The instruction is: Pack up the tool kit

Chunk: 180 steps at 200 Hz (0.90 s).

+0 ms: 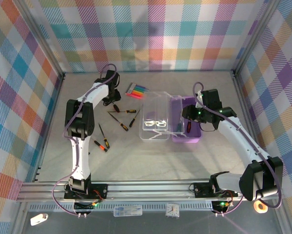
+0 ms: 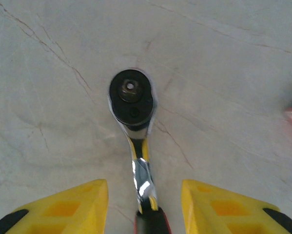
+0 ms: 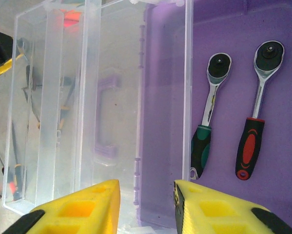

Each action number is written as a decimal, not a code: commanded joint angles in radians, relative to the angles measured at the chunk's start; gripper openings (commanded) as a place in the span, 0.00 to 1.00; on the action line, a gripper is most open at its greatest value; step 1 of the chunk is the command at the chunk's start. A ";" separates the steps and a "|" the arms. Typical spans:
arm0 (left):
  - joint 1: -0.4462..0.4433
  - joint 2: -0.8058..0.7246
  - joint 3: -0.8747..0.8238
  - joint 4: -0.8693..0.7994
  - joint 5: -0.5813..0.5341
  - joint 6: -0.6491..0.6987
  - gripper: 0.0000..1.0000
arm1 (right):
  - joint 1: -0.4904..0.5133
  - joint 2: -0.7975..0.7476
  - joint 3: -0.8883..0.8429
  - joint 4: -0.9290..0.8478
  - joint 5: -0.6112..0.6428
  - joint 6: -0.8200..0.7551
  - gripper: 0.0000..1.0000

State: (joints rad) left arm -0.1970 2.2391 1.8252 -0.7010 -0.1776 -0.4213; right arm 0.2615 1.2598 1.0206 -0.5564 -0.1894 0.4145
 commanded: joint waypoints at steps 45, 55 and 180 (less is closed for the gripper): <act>0.048 0.095 0.074 -0.022 0.006 0.052 0.42 | 0.008 0.067 -0.005 0.047 -0.048 0.029 0.35; 0.054 0.098 0.070 -0.005 0.018 0.053 0.41 | 0.010 0.070 0.000 0.044 -0.048 0.029 0.35; 0.109 0.039 -0.028 0.095 0.134 0.039 0.00 | 0.025 0.079 0.038 0.023 -0.040 0.026 0.35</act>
State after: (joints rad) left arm -0.1120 2.3032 1.8526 -0.6769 -0.0776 -0.3771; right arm 0.2813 1.3476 1.0229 -0.5201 -0.2188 0.4374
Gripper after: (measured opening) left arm 0.112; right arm 0.351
